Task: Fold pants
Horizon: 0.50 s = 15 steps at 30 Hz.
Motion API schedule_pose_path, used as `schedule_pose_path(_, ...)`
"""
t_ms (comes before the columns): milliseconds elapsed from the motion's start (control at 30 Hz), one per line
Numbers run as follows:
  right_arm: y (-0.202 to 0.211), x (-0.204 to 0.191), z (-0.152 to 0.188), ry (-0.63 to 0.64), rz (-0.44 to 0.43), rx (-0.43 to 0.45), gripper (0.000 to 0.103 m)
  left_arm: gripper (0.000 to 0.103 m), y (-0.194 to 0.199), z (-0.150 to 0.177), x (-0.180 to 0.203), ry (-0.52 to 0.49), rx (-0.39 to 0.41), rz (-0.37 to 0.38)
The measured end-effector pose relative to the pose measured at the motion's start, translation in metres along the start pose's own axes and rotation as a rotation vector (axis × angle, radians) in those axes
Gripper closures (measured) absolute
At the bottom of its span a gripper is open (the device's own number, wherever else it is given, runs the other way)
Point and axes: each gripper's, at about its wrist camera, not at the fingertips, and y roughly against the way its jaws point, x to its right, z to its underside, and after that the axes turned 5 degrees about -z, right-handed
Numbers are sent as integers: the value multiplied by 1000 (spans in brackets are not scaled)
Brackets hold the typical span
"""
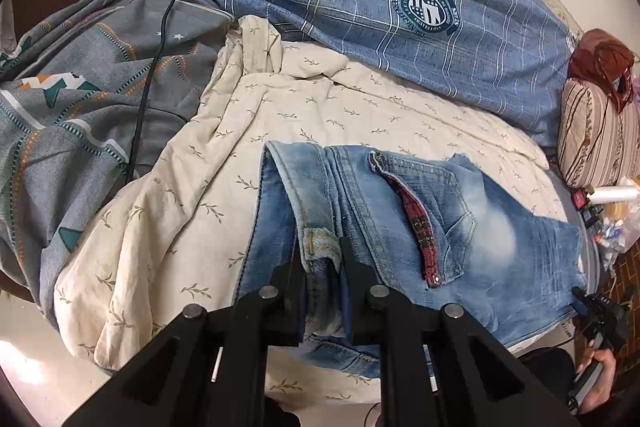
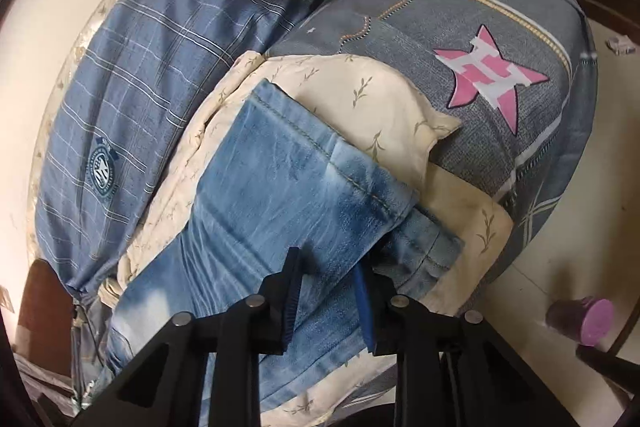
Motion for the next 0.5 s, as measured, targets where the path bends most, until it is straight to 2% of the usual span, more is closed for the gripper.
schedule_pose_path(100, 7, -3, 0, 25, 25, 12, 79, 90, 2, 2, 0, -1, -6, -12)
schedule_pose_path(300, 24, 11, -3, 4, -5, 44, 79, 89, 7, 6, -2, -5, -22, -13)
schedule_pose_path(433, 15, 16, 1, 8, -20, -9, 79, 89, 4, 12, -6, -3, -35, -26)
schedule_pose_path(500, 6, 18, 4, -7, 16, -59, 79, 89, -7, 16, -4, -27, -52, -61)
